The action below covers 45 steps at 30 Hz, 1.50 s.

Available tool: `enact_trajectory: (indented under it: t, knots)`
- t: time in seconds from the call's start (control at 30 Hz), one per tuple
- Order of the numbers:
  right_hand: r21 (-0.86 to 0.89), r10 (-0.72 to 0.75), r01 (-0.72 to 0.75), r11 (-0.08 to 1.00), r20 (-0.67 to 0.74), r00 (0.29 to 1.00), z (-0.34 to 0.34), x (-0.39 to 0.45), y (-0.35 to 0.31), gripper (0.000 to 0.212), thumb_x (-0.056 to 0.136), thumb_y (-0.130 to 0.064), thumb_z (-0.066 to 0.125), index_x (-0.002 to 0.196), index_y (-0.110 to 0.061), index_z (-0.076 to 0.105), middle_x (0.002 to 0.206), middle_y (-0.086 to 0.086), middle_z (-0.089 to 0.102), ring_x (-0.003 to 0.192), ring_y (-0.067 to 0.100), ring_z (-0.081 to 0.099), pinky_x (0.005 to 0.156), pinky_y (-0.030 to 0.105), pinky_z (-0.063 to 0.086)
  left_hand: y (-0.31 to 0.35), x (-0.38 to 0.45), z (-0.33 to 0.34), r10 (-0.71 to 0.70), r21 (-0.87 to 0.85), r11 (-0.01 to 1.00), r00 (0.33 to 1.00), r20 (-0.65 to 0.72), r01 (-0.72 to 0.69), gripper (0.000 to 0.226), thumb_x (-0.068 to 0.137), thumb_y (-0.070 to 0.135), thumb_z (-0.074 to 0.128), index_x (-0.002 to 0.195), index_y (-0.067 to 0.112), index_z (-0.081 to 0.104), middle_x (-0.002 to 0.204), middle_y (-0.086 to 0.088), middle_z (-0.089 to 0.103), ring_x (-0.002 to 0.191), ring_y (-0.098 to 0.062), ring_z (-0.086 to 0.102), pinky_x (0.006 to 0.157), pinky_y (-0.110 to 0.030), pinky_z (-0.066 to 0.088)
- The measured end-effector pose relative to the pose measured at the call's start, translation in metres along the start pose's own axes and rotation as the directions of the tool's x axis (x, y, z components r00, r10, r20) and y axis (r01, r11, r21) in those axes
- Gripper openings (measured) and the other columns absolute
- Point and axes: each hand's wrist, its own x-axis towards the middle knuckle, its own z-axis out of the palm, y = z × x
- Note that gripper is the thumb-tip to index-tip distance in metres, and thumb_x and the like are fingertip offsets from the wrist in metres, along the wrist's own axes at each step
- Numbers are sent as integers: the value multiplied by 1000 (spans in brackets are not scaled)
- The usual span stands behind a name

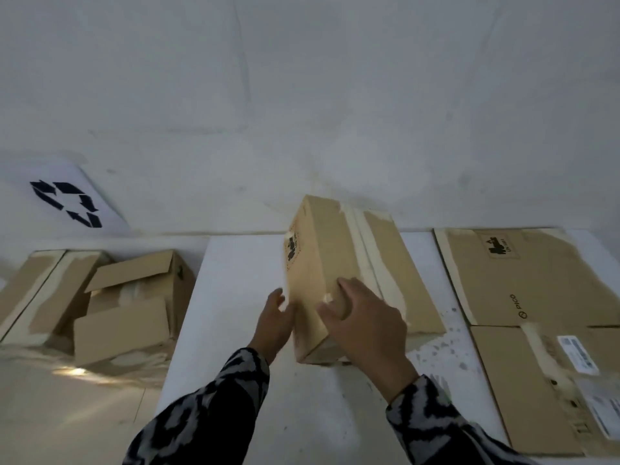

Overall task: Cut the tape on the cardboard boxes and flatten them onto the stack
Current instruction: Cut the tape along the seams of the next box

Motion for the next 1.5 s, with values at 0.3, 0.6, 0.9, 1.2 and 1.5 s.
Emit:
enact_trajectory:
  t: [0.3,0.6,0.9,1.2,1.5]
  knots:
    - [60,105,-100,993,-85,991,23,23,17,35,99,-40,45,131,-36,57,132,-9,60,110,18,61,90,31,48,6,13,-23,25,125,991,974,226,-55,91,89,49,65,152,30,1,147,2,42,119,-21,52,91,-44,53]
    - [247,400,-405,880,73,914,30,-11,63,72,94,-67,38,156,-38,13,147,2,50,128,30,51,101,40,40,-12,13,-33,-17,265,962,956,294,-65,91,92,52,58,152,36,-8,144,-2,46,119,-32,55,93,-54,52]
    - [516,471,-416,749,27,882,32,-51,139,46,104,-50,33,139,-28,52,130,0,63,105,18,63,97,40,49,-43,-27,2,546,777,395,806,230,-490,69,92,45,19,156,20,22,163,-12,16,145,-48,14,105,-61,36]
    - [-86,453,-445,891,198,869,73,-79,253,23,96,-36,56,109,-18,51,107,6,51,98,29,54,80,36,46,-44,-28,14,460,850,355,864,205,-390,66,99,57,19,157,27,15,165,-6,6,150,-37,10,116,-61,17]
    - [426,424,-429,796,113,899,44,-51,230,26,102,-15,46,122,0,53,87,13,61,71,28,60,53,30,41,-62,-86,12,422,878,329,886,193,-347,75,92,64,9,157,26,14,165,-3,5,140,-39,27,113,-50,28]
